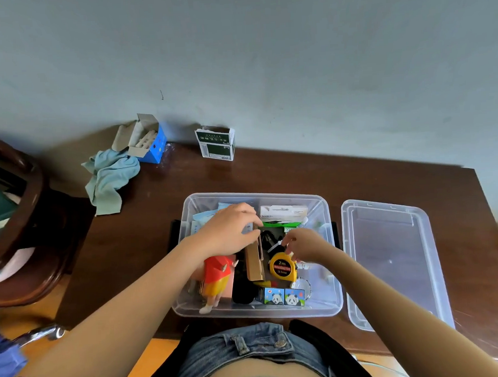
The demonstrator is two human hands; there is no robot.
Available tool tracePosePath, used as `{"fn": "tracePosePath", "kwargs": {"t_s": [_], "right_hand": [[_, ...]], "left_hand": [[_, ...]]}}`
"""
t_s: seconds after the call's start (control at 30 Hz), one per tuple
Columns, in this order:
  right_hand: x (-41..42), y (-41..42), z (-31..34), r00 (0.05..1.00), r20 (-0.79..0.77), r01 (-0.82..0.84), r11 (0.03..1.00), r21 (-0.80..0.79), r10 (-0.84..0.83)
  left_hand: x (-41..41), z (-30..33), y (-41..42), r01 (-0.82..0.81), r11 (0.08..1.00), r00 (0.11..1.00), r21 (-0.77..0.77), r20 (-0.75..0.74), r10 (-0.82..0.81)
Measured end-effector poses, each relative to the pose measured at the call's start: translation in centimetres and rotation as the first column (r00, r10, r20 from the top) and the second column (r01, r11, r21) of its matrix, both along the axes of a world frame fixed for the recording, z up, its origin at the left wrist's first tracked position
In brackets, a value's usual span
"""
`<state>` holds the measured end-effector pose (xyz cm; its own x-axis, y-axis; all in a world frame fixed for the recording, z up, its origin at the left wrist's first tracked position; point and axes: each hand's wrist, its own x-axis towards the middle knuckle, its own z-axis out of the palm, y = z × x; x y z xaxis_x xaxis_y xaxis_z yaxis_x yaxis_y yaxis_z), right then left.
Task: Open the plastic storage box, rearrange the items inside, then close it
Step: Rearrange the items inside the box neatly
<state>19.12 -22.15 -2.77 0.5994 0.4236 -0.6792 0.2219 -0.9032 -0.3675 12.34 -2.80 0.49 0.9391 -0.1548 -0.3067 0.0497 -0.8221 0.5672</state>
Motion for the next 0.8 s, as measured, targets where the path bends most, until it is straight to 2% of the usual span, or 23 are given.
{"fn": "tracePosePath", "kwargs": {"t_s": [0.17,0.27,0.4,0.47,0.53,0.67,0.73,0.8], "right_hand": [[-0.2,-0.3,0.5,0.999,-0.035,-0.004,0.998,0.063,0.006],[-0.2,-0.3,1.0,0.997,-0.060,0.043,0.996,0.081,-0.038],[-1.2,1.2,2.5,0.962,-0.256,0.157,0.962,0.222,-0.098],[-1.8,2.3,2.9,0.968,-0.250,0.088,0.970,0.226,-0.029],[-2.4,3.3,2.6,0.984,-0.175,0.015,0.987,0.161,0.013],[-3.3,4.1,1.2,0.999,-0.024,-0.028,0.998,0.060,0.029],[-3.4,4.1,0.8,0.998,-0.065,-0.004,0.998,0.057,0.008],[-3.4,4.2,0.7,0.992,-0.117,0.045,0.997,0.063,-0.038]], "left_hand": [[-1.3,0.5,1.8,-0.048,0.988,0.999,0.148,0.025,0.045],[-2.2,0.5,2.6,-0.088,0.986,0.995,0.141,-0.035,0.094],[-2.7,0.5,3.1,-0.085,0.990,0.991,0.111,-0.092,0.096],[-2.5,0.7,3.0,-0.109,0.987,0.991,0.120,-0.059,0.117],[-2.3,0.8,2.7,-0.156,0.979,0.987,0.134,-0.015,0.160],[-2.1,1.2,2.3,-0.318,0.945,0.948,0.084,0.064,0.313],[-2.0,1.6,2.6,-0.394,0.912,0.914,0.111,0.147,0.377],[-2.0,1.9,3.2,-0.419,0.883,0.897,0.210,0.243,0.368]]}}
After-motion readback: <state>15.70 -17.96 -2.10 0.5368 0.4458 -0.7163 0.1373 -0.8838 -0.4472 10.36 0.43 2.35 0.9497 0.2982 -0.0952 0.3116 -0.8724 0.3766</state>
